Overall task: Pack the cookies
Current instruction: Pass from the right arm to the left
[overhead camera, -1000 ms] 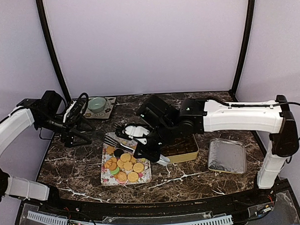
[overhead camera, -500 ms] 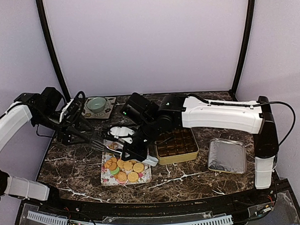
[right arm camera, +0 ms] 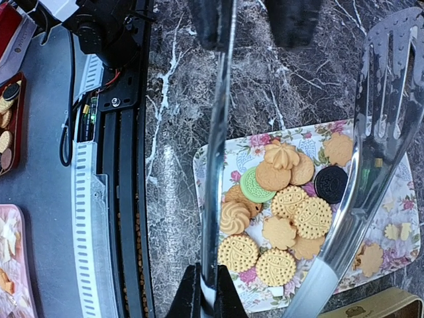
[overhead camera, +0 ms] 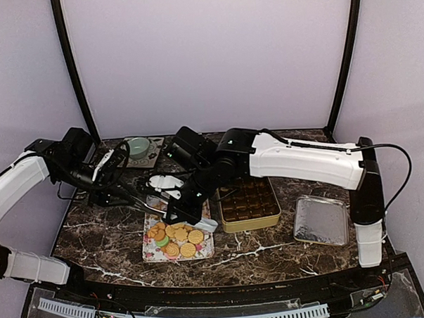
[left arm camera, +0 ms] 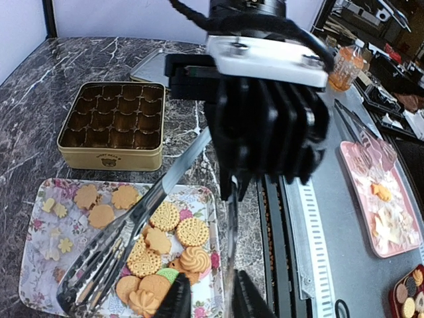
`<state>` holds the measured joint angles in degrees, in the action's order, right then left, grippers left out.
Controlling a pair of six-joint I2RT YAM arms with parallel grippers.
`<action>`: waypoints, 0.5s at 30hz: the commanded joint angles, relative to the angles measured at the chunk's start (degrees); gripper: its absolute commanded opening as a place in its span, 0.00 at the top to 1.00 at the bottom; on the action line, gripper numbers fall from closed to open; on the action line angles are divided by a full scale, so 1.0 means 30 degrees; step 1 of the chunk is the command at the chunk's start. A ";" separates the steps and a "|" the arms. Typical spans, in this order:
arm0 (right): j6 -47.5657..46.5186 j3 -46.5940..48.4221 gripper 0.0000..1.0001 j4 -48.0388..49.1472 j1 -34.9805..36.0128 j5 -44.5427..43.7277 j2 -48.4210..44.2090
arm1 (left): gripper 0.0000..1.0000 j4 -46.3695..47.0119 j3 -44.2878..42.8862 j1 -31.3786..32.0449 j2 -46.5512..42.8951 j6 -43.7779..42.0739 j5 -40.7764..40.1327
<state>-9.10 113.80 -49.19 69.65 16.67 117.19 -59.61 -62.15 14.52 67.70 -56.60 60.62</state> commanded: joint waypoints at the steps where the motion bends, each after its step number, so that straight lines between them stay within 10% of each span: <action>1: -0.0212 0.0731 1.00 0.0550 0.0107 0.0333 0.0181 | 0.85 0.0474 0.0209 0.0198 -0.0287 0.0262 -0.0342; 8: 0.0777 -0.0478 0.82 0.3266 -0.0172 0.0267 -0.0863 | 1.00 0.0810 0.0025 0.0314 -0.0174 0.1295 0.0105; 15: 0.4321 -0.5770 0.19 1.0108 -0.1678 0.0242 -0.5010 | 1.00 0.6538 -0.0296 0.0306 -0.0319 0.9867 0.2088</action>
<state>-3.90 103.77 -35.53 67.64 16.86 111.66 -53.19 -61.98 15.57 67.70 -44.62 61.25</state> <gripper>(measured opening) 0.700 0.024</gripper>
